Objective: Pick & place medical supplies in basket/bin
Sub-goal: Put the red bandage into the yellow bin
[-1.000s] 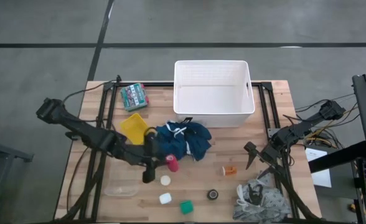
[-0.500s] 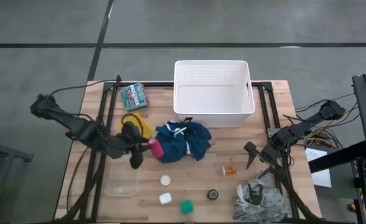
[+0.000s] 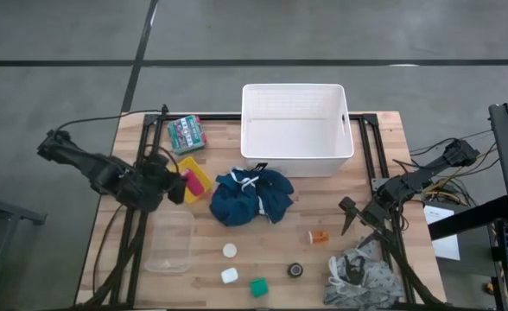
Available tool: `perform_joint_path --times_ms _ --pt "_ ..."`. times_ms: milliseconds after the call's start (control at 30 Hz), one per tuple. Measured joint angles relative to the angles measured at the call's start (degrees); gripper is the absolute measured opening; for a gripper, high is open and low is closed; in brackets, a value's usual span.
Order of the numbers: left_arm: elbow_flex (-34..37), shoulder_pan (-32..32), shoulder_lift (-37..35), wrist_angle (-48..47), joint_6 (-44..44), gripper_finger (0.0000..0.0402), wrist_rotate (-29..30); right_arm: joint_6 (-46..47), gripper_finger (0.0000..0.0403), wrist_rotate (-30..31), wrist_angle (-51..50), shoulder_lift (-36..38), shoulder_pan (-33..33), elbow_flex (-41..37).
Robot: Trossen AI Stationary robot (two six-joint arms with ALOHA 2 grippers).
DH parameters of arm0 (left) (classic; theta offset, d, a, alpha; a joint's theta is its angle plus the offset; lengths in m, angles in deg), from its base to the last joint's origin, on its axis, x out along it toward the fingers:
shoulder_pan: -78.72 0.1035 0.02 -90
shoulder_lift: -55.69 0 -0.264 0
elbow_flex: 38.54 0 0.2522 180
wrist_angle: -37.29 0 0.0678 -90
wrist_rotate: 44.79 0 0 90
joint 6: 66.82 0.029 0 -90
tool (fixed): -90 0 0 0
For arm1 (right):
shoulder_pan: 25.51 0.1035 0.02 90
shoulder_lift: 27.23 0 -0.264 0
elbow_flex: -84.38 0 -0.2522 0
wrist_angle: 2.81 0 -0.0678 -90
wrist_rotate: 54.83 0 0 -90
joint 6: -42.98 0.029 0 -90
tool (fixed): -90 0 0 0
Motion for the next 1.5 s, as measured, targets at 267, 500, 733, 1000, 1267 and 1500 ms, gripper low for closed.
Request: perform_joint_path --times_ms 267,500,733,1000,1267,1500 --pt "0.1 4.9 -0.6 -3.5 -1.5 0.0134 0.0 0.0 0.0272 0.0 0.0 0.0 0.0 0.0" --pt "3.5 15.5 -2.5 -3.3 -1.5 0.0134 -6.5 0.0 0.0272 0.0 0.0 0.0 0.0 0.0" --pt "11.9 26.6 -5.0 4.6 3.7 0.0134 -15.7 0.0 0.0272 0.0 0.0 0.0 0.0 0.0" --pt "20.6 36.7 -7.7 13.7 7.2 0.0134 -26.4 0.0 0.0272 0.0 0.0 0.0 0.0 0.0" --pt "25.9 40.4 -8.9 19.0 3.0 0.0134 -31.3 0.0 0.0272 0.0 0.0 0.0 0.0 0.0" --pt "29.0 41.0 -8.7 21.9 3.5 0.0134 -32.1 0.0 0.0272 0.0 0.0 0.0 0.0 0.0"
